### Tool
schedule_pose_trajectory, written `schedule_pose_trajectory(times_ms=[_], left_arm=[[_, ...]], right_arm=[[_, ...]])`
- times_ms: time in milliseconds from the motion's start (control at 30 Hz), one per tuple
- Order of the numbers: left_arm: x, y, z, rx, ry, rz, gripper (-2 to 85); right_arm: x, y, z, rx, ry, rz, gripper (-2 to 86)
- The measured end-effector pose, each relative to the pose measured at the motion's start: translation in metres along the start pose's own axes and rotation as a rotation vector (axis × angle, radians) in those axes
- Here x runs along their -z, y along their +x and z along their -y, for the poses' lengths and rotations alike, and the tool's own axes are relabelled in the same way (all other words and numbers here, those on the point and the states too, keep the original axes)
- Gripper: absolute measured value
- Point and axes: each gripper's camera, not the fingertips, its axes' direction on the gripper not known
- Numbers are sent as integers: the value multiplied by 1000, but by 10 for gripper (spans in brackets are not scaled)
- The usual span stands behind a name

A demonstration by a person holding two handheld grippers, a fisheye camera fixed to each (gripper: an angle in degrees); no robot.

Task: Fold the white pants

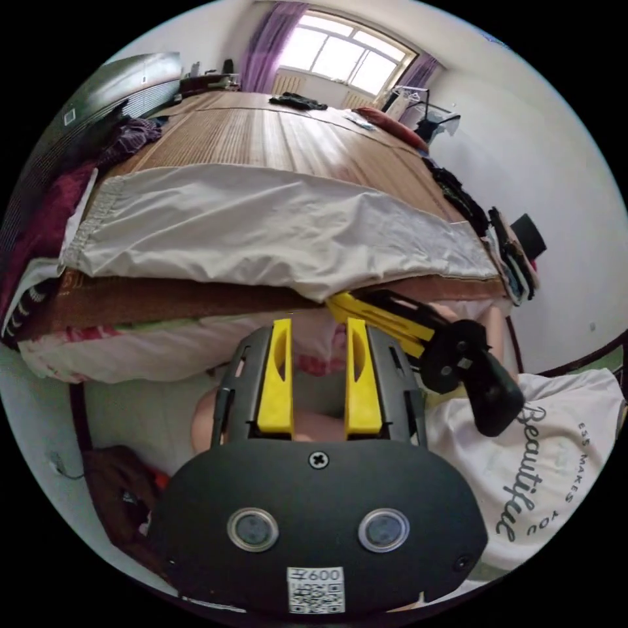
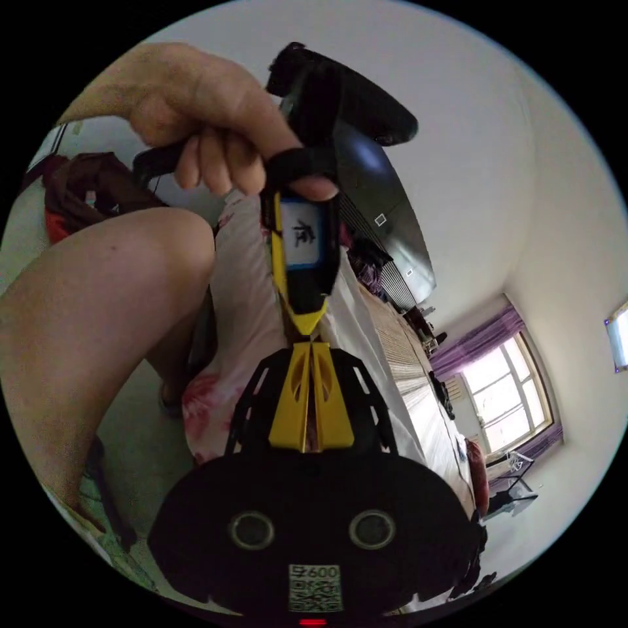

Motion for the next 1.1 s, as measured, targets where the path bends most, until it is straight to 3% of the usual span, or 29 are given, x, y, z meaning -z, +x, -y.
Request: schedule_pose_trajectory(times_ms=[100,533,633,733,800,900,967,1033,1100], left_arm=[[15,-4,-11,16,94,51,83],[71,-76,-45,224,359,-124,17],[75,-83,-57,246,397,-112,12],[76,-81,-66,225,391,-47,9],[75,-77,-68,209,372,-2,9],[76,-76,-72,204,368,23,9],[76,-76,-76,192,363,38,9],[73,-76,-81,184,351,51,9],[69,-76,-86,169,330,63,9]], right_arm=[[-2,10,8,8,28,-38,-8],[-37,122,71,-129,61,-2,-8],[-25,177,84,-199,104,55,-8],[-8,296,99,-398,185,217,-8],[-35,384,112,-494,135,249,-8],[-149,520,111,-586,-104,249,-8],[-263,611,80,-699,-291,424,-8],[-333,651,57,-756,-415,569,-8],[-371,664,51,-678,-497,583,-8]])
